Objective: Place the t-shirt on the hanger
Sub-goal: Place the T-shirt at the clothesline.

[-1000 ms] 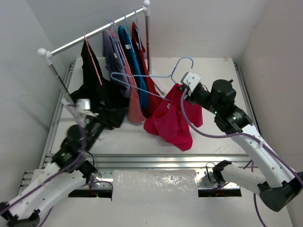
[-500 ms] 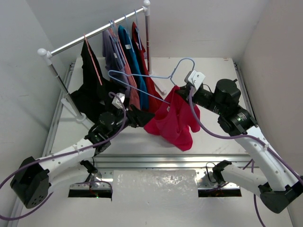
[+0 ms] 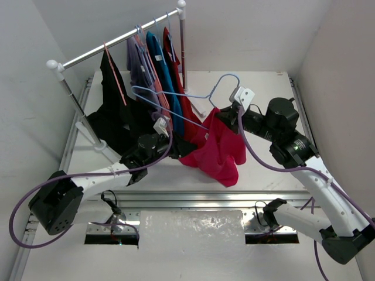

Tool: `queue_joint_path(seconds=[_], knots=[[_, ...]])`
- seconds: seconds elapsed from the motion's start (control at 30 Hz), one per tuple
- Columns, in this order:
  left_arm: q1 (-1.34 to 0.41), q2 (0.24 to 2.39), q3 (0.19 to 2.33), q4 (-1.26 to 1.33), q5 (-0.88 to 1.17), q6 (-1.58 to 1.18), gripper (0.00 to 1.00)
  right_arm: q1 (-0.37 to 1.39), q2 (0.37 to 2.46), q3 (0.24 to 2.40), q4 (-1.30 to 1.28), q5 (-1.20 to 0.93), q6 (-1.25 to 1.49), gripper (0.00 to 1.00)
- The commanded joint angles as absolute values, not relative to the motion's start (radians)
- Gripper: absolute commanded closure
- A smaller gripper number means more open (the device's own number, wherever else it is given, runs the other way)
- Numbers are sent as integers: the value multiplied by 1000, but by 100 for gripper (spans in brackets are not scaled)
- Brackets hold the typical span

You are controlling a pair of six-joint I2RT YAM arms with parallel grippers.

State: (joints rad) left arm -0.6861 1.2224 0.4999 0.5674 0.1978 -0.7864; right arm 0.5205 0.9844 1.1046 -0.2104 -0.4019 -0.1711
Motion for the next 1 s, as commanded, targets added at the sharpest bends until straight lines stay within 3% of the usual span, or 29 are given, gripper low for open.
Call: queue_joint_path(seconds=[0.0, 0.07, 0.1, 0.2, 0.3, 0.37, 0.53, 0.7, 0.97], knots=[[-696, 1244, 529, 686, 247, -772, 67, 522, 962, 1144, -109, -448, -127, 100], [-696, 1249, 534, 696, 252, -770, 86, 522, 957, 1138, -103, -446, -118, 100], [-696, 1247, 532, 693, 250, -767, 100, 522, 954, 1129, -103, -448, -118, 100], [-696, 1191, 551, 575, 152, -735, 100, 522, 948, 1111, -124, -419, -156, 100], [-681, 1069, 641, 158, -162, -719, 100, 522, 949, 1085, -167, -341, -257, 100], [-619, 990, 681, 18, -291, -715, 100, 522, 972, 1126, -217, -321, -302, 100], [-404, 907, 897, -336, -323, -623, 100, 522, 1117, 1291, -492, -298, -454, 100], [-368, 982, 1219, -599, -484, -551, 100, 525, 1147, 1351, -569, -236, -550, 100], [-362, 1092, 1589, -686, -468, -439, 100, 523, 1146, 1465, -682, -216, -629, 100]])
